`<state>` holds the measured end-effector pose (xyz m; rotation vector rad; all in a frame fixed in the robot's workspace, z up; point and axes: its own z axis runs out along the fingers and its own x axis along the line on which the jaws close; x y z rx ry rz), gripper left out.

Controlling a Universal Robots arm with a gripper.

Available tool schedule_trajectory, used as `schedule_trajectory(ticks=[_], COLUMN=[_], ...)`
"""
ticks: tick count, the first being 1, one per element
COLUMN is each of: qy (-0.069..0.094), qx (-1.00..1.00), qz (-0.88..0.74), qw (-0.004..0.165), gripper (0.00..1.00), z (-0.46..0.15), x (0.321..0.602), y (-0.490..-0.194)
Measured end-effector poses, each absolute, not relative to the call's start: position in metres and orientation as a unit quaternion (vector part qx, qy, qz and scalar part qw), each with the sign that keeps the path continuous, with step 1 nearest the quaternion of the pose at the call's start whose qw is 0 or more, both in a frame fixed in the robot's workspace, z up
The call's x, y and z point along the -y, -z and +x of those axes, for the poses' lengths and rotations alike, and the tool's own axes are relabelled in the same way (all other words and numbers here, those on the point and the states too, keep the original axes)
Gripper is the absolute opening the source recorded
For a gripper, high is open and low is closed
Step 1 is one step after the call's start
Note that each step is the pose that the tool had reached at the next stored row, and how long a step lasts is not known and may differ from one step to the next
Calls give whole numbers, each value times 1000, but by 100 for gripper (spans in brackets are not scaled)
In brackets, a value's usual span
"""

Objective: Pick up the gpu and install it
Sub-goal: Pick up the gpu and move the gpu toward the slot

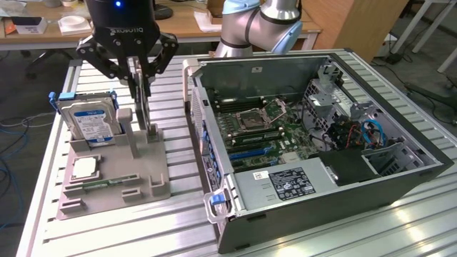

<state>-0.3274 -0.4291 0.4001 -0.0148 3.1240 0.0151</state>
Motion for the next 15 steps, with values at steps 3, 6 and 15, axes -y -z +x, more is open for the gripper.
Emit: schedule_trajectory(ticks=[3, 6, 15], qy=[-5, -5, -5], qx=[-1000, -1000, -1000], qz=[-5, -5, -5], qw=[9, 9, 9], gripper=[27, 27, 27], z=[-327, -327, -327], x=[429, 429, 429], y=[-403, -406, -408])
